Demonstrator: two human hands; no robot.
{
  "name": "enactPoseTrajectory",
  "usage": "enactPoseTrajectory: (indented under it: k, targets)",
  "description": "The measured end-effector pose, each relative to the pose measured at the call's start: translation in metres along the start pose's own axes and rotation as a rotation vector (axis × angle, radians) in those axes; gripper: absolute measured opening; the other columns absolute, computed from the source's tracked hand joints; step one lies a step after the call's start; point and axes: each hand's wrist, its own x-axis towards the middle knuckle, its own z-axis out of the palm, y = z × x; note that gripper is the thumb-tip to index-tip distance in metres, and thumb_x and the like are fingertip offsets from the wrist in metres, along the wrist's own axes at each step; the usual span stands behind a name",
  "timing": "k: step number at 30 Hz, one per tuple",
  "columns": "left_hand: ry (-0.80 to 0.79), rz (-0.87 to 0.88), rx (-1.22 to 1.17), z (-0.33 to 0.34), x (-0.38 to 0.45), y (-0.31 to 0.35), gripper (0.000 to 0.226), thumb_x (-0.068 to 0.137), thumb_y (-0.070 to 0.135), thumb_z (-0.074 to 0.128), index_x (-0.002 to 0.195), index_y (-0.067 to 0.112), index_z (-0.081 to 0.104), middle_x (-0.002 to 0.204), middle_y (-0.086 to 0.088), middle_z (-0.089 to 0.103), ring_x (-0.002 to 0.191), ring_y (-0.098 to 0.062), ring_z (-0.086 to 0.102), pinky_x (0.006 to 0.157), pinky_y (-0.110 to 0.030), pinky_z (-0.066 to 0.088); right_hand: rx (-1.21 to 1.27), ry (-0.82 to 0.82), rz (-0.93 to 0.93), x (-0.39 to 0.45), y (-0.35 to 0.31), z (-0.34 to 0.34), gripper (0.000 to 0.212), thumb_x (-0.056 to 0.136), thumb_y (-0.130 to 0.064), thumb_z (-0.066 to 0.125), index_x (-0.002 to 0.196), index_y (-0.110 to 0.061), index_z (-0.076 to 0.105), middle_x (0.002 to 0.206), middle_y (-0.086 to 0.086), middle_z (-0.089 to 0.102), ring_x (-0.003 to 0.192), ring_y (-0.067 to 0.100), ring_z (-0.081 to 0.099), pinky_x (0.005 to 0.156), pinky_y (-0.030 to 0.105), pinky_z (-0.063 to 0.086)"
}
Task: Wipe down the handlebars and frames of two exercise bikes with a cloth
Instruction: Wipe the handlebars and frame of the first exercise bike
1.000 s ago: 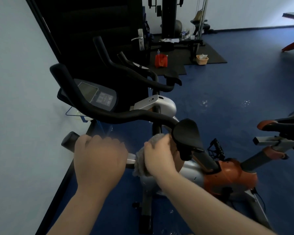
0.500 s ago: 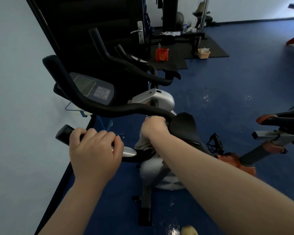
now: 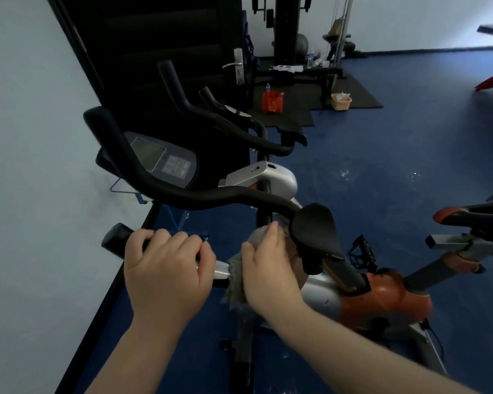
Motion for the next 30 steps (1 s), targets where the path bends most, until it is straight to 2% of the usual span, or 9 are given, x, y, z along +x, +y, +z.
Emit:
enactPoseTrajectory:
  k: [2, 4, 6, 9, 13, 15, 18, 21, 30]
  targets:
    - [-0.002, 0.007, -0.009, 0.001, 0.000, -0.001, 0.040, 0.094, 0.025, 0.042, 0.057, 0.017, 0.052, 0.051, 0.004, 0.052, 0.054, -0.019, 0.046, 0.084, -0.037, 0.034, 0.059, 0.139, -0.097, -0.016, 0.003, 0.004, 0.051, 0.103, -0.032, 0.025, 0.149, -0.010, 0.020, 0.158, 0.001, 0.014, 0.145, 0.009, 0.003, 0.116, 0.022, 0.001]
    - [0.001, 0.025, -0.081, -0.002, -0.001, -0.004, 0.036, 0.096, 0.023, 0.040, 0.066, 0.018, 0.059, 0.063, 0.006, 0.061, 0.061, -0.017, 0.055, 0.090, -0.034, 0.032, 0.039, 0.297, -0.249, -0.025, -0.002, 0.009, 0.038, 0.102, -0.026, 0.025, 0.123, -0.016, 0.054, 0.132, -0.004, 0.052, 0.133, 0.012, 0.037, 0.115, 0.030, 0.022]
    - [0.045, 0.024, -0.304, -0.009, 0.000, -0.009, 0.033, 0.095, 0.018, 0.040, 0.076, 0.017, 0.067, 0.084, 0.007, 0.070, 0.082, -0.013, 0.065, 0.099, -0.034, 0.030, -0.018, 0.307, -0.360, -0.026, -0.027, 0.010, 0.022, 0.095, -0.023, 0.038, 0.099, -0.023, 0.061, 0.091, -0.011, 0.060, 0.085, 0.011, 0.058, 0.088, 0.032, 0.048]
    - [0.127, -0.024, -0.551, -0.024, 0.001, -0.022, 0.029, 0.094, 0.013, 0.042, 0.085, 0.010, 0.070, 0.110, 0.001, 0.066, 0.113, -0.016, 0.060, 0.104, -0.048, 0.036, 0.012, 0.264, -0.399, -0.020, -0.060, 0.006, 0.008, 0.090, -0.028, 0.054, 0.096, -0.021, 0.055, 0.077, -0.007, 0.061, 0.060, 0.014, 0.058, 0.050, 0.030, 0.045]
    - [0.144, -0.251, -0.630, -0.036, -0.004, -0.047, 0.028, 0.097, 0.011, 0.038, 0.108, 0.013, 0.064, 0.121, 0.002, 0.062, 0.122, -0.010, 0.053, 0.108, -0.038, 0.036, -0.055, 0.127, -0.575, -0.016, -0.028, -0.012, 0.034, 0.093, -0.039, 0.027, 0.121, -0.028, 0.043, 0.093, -0.009, 0.065, 0.072, 0.011, 0.062, 0.070, 0.033, 0.054]
    - [0.090, -0.356, -0.721, -0.041, -0.009, -0.051, 0.031, 0.098, 0.011, 0.037, 0.118, 0.018, 0.060, 0.123, 0.009, 0.061, 0.121, -0.006, 0.054, 0.103, -0.020, 0.039, -0.144, 0.172, -0.569, -0.022, -0.012, -0.017, 0.010, 0.090, -0.032, 0.047, 0.097, -0.025, 0.051, 0.073, -0.009, 0.061, 0.058, 0.011, 0.058, 0.069, 0.034, 0.054]
    - [0.072, -0.486, -0.852, -0.041, -0.018, -0.041, 0.037, 0.098, 0.011, 0.036, 0.127, 0.020, 0.057, 0.129, 0.019, 0.058, 0.125, -0.003, 0.051, 0.100, -0.011, 0.037, -0.250, 0.144, -0.500, -0.011, -0.048, -0.014, 0.030, 0.062, -0.024, 0.081, 0.075, -0.020, 0.054, 0.060, -0.004, 0.052, 0.039, 0.016, 0.049, 0.034, 0.023, 0.027]
    - [0.098, -0.627, -1.015, -0.040, -0.020, -0.031, 0.039, 0.098, 0.018, 0.032, 0.130, 0.019, 0.056, 0.130, 0.020, 0.058, 0.126, -0.002, 0.050, 0.098, -0.008, 0.037, -0.262, 0.071, -0.567, 0.003, -0.102, -0.003, 0.017, 0.086, -0.021, 0.058, 0.099, -0.014, 0.049, 0.089, 0.003, 0.056, 0.062, 0.024, 0.059, 0.042, 0.025, 0.016]
    - [0.064, -0.566, -1.055, -0.032, -0.025, -0.029, 0.046, 0.097, 0.025, 0.029, 0.140, 0.017, 0.044, 0.143, 0.008, 0.048, 0.135, -0.011, 0.041, 0.110, -0.022, 0.033, -0.278, -0.003, -0.509, 0.005, -0.059, -0.008, 0.020, 0.096, -0.024, 0.041, 0.116, -0.021, 0.043, 0.101, -0.001, 0.060, 0.082, 0.026, 0.062, 0.058, 0.035, 0.043]
